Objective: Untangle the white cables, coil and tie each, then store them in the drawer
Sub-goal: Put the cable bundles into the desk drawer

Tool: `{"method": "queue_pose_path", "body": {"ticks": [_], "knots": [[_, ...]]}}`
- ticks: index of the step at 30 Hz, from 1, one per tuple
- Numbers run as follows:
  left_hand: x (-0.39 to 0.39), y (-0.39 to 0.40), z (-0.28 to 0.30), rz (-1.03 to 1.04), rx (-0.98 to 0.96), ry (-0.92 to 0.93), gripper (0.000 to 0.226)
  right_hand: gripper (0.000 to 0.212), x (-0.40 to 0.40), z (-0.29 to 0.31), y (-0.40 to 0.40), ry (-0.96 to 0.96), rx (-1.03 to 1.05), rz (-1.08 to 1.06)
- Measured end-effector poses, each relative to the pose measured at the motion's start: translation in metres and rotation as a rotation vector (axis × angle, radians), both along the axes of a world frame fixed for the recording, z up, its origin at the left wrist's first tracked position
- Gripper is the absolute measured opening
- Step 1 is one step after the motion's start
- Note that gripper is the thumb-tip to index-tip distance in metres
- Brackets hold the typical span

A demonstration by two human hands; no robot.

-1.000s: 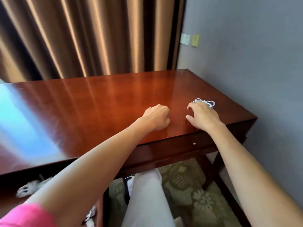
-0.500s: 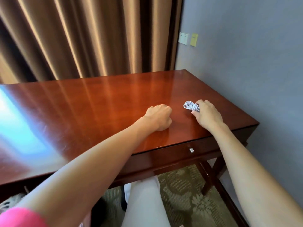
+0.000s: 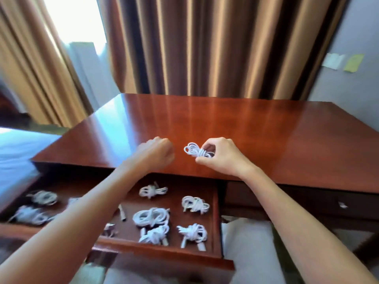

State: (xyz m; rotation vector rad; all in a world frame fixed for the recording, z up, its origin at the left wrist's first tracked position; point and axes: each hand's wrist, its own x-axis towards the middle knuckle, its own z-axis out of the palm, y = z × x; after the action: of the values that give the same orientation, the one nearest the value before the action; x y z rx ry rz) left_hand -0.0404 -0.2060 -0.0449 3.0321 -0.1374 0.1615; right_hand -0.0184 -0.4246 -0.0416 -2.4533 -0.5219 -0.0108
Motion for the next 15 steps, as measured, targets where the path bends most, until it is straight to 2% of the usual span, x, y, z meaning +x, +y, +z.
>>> {"method": "queue_pose_path", "body": {"ticks": [6, 11, 15], "knots": [[-0.07, 0.101, -0.016, 0.258, -0.054, -0.002, 0.021, 0.037, -0.031, -0.023, 0.118, 0.017, -0.021, 0.201], [-0.099, 0.149, -0.04, 0.374, -0.098, -0.007, 0.019, 0.041, -0.046, -0.044, 0.187, -0.054, -0.202, 0.308], [-0.11, 0.169, -0.056, 0.361, -0.097, -0.003, 0.019, 0.045, -0.054, -0.051, 0.227, -0.128, -0.381, 0.329]]}}
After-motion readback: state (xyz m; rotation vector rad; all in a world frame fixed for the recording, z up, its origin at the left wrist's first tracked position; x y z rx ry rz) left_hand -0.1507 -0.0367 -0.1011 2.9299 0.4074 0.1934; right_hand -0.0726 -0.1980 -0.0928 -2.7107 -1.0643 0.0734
